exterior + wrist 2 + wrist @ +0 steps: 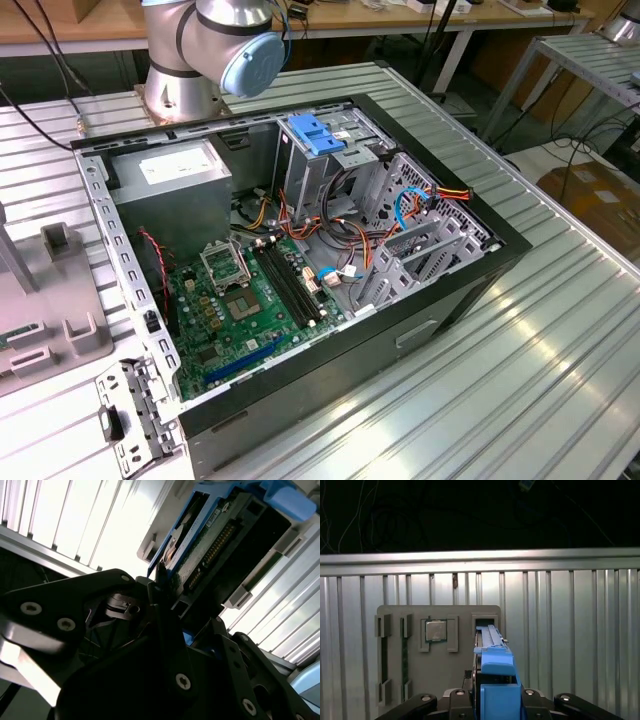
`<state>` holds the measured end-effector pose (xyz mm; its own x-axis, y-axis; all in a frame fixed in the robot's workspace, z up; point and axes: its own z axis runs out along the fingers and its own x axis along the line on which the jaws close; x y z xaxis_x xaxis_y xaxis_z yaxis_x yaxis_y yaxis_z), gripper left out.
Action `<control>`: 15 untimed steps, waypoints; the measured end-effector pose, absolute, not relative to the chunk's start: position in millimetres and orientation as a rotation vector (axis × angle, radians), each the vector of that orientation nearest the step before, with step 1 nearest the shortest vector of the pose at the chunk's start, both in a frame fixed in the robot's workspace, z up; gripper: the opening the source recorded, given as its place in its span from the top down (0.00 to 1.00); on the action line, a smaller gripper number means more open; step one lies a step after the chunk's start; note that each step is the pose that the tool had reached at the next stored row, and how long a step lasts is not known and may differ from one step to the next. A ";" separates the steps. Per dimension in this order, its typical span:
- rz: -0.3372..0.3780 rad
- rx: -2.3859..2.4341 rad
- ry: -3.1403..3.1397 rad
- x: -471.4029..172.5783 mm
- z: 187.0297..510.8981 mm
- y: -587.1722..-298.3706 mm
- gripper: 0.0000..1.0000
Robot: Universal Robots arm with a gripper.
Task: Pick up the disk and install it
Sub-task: 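Pick up the disk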
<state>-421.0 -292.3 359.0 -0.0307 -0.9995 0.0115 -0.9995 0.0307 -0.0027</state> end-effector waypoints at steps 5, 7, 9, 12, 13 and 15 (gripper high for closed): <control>0.016 2.182 -2.251 -421.0 363.3 -292.3 0.64; 0.016 2.183 -2.251 -421.0 364.9 -292.3 0.64; 0.016 2.183 -2.251 -421.0 367.1 -292.3 0.64; 0.016 2.183 -2.251 -421.0 370.1 -292.3 0.64; 0.016 2.183 -2.251 -421.0 371.4 -292.3 0.64; 0.016 2.183 -2.251 -421.0 374.6 -292.3 0.64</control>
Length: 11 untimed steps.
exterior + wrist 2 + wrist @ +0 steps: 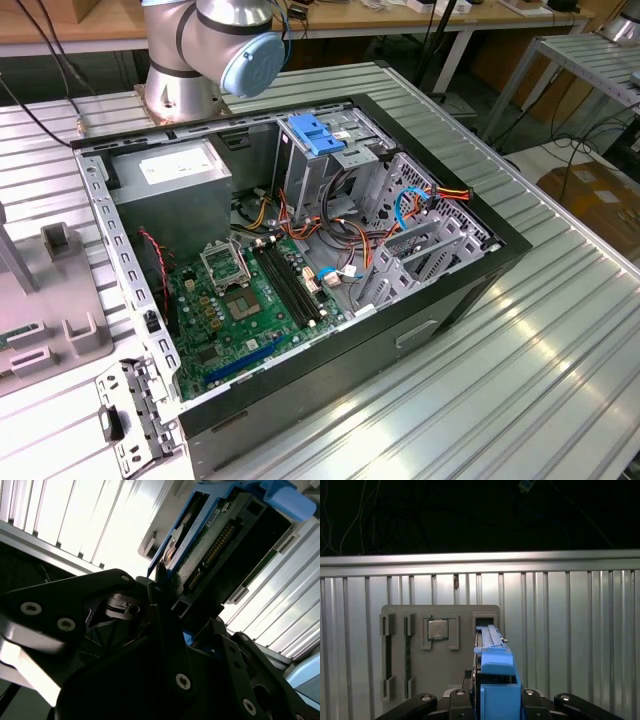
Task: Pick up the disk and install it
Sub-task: 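Pick up the disk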
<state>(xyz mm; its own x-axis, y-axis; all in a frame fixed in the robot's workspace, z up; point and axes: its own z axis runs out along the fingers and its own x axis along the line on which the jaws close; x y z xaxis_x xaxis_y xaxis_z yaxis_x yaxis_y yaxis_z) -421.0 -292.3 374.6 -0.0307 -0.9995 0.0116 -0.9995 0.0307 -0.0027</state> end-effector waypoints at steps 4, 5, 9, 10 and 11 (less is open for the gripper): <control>0.016 2.182 -2.251 -421.0 379.7 -292.3 0.64; 0.016 2.182 -2.251 -421.0 381.1 -292.3 0.64; 0.016 2.183 -2.251 -421.0 386.0 -292.3 0.64; 0.016 2.183 -2.251 -421.0 386.9 -292.3 0.64; 0.016 2.183 -2.251 -421.0 388.1 -292.3 0.64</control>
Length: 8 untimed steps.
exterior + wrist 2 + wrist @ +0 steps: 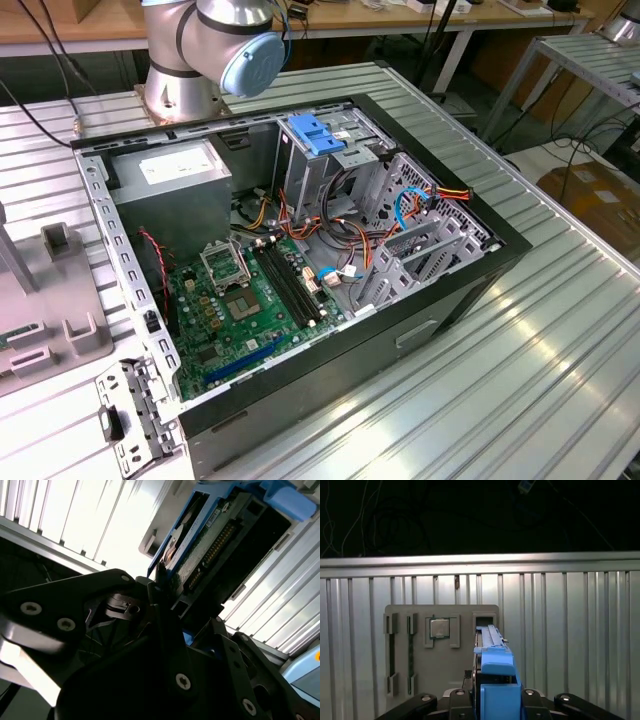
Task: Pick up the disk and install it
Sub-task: 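Pick up the disk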
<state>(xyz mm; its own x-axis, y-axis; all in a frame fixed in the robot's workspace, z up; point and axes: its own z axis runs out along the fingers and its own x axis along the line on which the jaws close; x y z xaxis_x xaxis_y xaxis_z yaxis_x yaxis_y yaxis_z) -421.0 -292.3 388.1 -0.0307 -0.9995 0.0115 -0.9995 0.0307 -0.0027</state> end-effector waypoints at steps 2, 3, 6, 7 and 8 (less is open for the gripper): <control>0.016 2.183 -2.251 -421.0 391.4 -292.3 0.64; 0.016 2.183 -2.251 -421.0 392.3 -292.3 0.64; 0.016 2.183 -2.251 -421.0 395.3 -292.3 0.64; 0.016 2.183 -2.251 -421.0 396.5 -292.3 0.64; 0.016 2.183 -2.251 -421.0 397.3 -292.3 0.64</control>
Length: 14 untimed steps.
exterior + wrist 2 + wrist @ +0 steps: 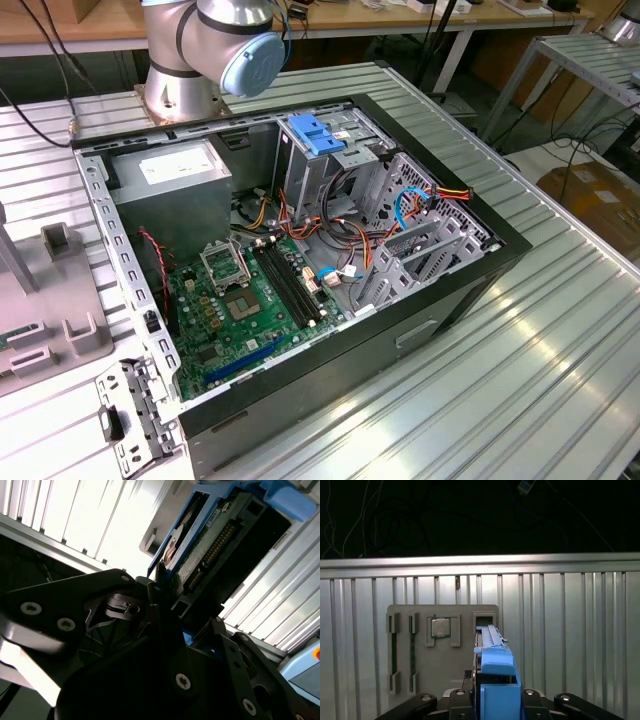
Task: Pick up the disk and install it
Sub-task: 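Pick up the disk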
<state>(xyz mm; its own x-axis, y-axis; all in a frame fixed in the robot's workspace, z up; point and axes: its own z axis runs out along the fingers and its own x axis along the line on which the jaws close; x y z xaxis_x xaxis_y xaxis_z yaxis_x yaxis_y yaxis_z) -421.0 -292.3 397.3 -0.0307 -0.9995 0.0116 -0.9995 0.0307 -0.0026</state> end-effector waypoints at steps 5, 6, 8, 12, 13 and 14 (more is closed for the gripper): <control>0.016 2.182 -2.251 -421.0 402.1 -292.3 0.64; 0.016 2.183 -2.251 -421.0 403.3 -292.3 0.64; 0.016 2.183 -2.251 -421.0 405.5 -292.3 0.64; 0.016 2.183 -2.251 -421.0 410.8 -292.3 0.64; 0.016 2.183 -2.251 -421.1 411.6 -292.3 0.64; 0.016 2.183 -2.251 -421.0 412.4 -292.3 0.64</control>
